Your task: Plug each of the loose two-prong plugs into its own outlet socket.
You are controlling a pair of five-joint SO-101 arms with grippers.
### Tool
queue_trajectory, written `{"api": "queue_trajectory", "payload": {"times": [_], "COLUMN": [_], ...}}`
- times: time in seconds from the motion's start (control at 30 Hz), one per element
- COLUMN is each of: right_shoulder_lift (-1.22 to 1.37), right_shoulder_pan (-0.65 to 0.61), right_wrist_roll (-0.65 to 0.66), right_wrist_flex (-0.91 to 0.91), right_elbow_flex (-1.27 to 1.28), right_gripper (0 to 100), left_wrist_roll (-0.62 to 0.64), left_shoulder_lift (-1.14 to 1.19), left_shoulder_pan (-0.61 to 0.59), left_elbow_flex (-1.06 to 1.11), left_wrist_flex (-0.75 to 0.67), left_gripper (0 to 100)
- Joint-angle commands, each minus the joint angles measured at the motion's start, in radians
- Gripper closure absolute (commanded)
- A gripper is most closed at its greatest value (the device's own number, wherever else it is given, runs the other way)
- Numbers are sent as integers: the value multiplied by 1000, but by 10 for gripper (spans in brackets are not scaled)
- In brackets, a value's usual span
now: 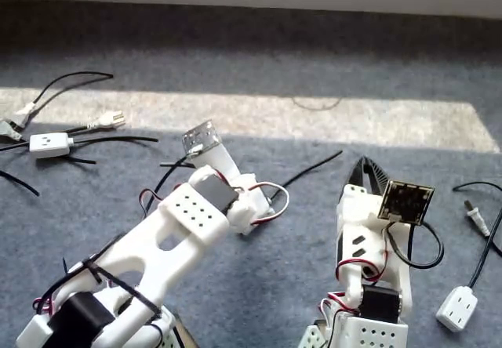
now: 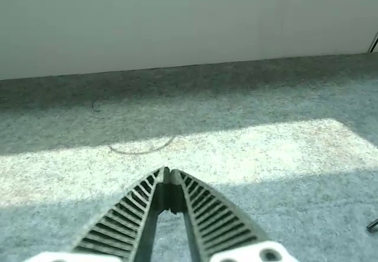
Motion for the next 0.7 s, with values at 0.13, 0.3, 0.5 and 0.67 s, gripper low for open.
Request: {"api": "queue_trajectory", "payload": {"times": [0.13, 0.3, 0.5, 0.67], "right_shoulder_lift": [4, 4, 1, -1], "right_shoulder_pan": [7, 7, 10, 10], "right_wrist_roll": [-9, -9, -9, -9], "right_wrist_flex": [2, 2, 2, 2], "right_elbow_flex": [154, 154, 154, 154], "right_gripper": [991, 991, 991, 991], "left_wrist_roll": [49, 132, 199, 199], "left_shoulder_lift": [208, 332, 346, 352], "left_shoulder_pan": [-41, -38, -38, -36], "left_elbow_flex": [-159, -298, -372, -374], "left_wrist_flex": [87, 259, 423, 419], "left_gripper": [994, 994, 994, 994]}}
